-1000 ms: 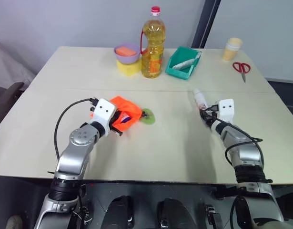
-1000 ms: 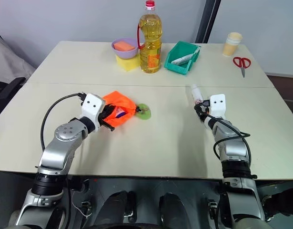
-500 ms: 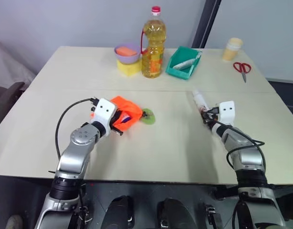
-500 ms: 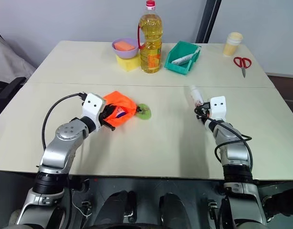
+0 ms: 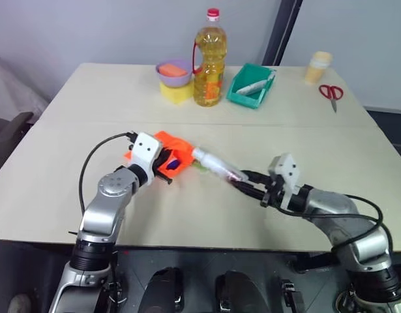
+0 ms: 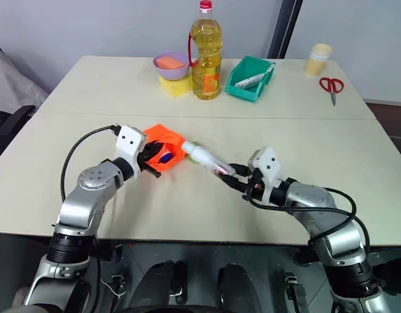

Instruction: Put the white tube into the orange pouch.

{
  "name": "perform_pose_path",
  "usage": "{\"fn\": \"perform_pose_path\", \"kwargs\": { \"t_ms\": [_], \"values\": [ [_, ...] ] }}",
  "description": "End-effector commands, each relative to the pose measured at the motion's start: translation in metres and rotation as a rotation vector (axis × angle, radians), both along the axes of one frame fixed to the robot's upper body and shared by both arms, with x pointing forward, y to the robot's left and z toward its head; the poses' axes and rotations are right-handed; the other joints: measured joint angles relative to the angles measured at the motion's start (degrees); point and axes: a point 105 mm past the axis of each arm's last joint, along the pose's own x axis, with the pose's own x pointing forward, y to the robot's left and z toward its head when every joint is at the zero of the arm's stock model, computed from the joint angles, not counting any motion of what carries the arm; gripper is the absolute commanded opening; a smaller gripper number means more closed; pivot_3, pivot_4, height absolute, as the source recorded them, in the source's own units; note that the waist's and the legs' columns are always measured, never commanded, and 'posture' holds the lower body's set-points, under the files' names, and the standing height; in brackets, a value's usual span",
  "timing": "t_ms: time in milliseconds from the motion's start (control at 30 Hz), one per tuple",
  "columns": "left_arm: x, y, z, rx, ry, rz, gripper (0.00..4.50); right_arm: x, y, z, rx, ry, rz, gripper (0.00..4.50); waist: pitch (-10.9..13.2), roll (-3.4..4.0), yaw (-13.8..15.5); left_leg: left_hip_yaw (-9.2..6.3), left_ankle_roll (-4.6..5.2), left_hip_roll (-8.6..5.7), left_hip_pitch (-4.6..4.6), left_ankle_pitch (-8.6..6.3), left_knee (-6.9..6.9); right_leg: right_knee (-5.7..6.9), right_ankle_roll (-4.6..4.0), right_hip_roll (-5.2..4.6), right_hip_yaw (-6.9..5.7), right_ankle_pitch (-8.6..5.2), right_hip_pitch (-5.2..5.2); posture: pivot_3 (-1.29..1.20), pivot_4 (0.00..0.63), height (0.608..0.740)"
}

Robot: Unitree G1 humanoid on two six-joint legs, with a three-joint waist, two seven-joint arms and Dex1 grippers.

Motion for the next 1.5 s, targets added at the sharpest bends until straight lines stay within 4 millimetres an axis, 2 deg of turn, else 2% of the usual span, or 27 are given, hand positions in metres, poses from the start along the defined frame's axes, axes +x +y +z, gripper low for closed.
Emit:
{"fn": "perform_pose_path", "kwargs": {
  "t_ms": [33, 300, 500, 833, 1067, 1233, 1467, 1500],
  "values": [
    [-0.002, -0.009, 0.015, -0.005, -0.060, -0.045, 0.00, 0.005, 0.018, 0.011, -0.002, -0.068, 0.014, 1.10, 0.0, -0.01, 0.0, 0.00, 0.00, 0.00, -0.02, 0.00, -0.01, 0.00, 0.00, 0.00, 0.00, 0.00, -0.02, 0.00, 0.150, 0.737],
    [-0.008, -0.015, 0.016, 0.008, -0.069, -0.080, 0.00, 0.018, 0.042, 0.004, -0.031, -0.099, -0.009, 1.10, 0.0, -0.01, 0.0, 0.00, 0.00, 0.00, -0.06, 0.00, -0.03, -0.02, 0.00, 0.00, 0.00, 0.00, -0.07, 0.00, 0.150, 0.737],
    [-0.015, -0.027, 0.018, 0.020, -0.074, -0.147, 0.00, 0.026, 0.057, 0.001, -0.061, -0.122, -0.016, 1.10, 0.0, -0.01, -0.1, 0.00, 0.00, 0.00, -0.06, 0.00, -0.03, -0.02, -0.01, 0.00, -0.01, 0.00, -0.08, 0.00, 0.150, 0.737],
    [-0.035, -0.047, 0.010, 0.044, -0.035, -0.279, 0.00, 0.054, 0.087, 0.005, -0.110, -0.167, -0.048, 1.10, 0.0, 0.00, -0.3, 0.00, 0.00, -0.01, -0.08, 0.00, -0.04, -0.03, -0.01, 0.00, -0.01, 0.00, -0.09, 0.00, 0.150, 0.737],
    [-0.048, -0.052, 0.009, 0.033, -0.008, -0.342, 0.00, 0.064, 0.111, 0.008, -0.132, -0.199, -0.008, 1.10, 0.0, 0.00, -0.3, 0.00, 0.00, -0.01, -0.09, 0.00, -0.04, -0.02, -0.01, 0.00, -0.01, 0.00, -0.10, 0.00, 0.150, 0.737],
    [-0.051, -0.045, 0.011, 0.031, 0.001, -0.337, 0.00, 0.072, 0.115, 0.007, -0.109, -0.195, -0.048, 1.10, 0.0, 0.00, -0.4, 0.00, 0.00, 0.00, -0.09, 0.00, -0.06, -0.03, -0.02, 0.00, -0.01, 0.00, -0.11, 0.00, 0.150, 0.737],
    [-0.048, -0.030, 0.008, 0.036, 0.017, -0.297, 0.00, 0.064, 0.112, 0.009, -0.082, -0.195, -0.039, 4.41, 0.0, 0.01, -0.4, 0.00, -0.01, -0.01, -0.09, 0.00, -0.06, -0.03, -0.02, -0.01, -0.01, 0.00, -0.11, 0.00, 0.150, 0.737],
    [-0.047, -0.026, 0.006, 0.042, 0.022, -0.284, 0.00, 0.060, 0.108, 0.009, -0.083, -0.194, -0.029, 4.47, 0.0, 0.01, -0.4, 0.00, -0.01, -0.01, -0.09, 0.00, -0.06, -0.03, -0.02, -0.01, -0.01, 0.00, -0.11, 0.00, 0.150, 0.737]
  ]
}}
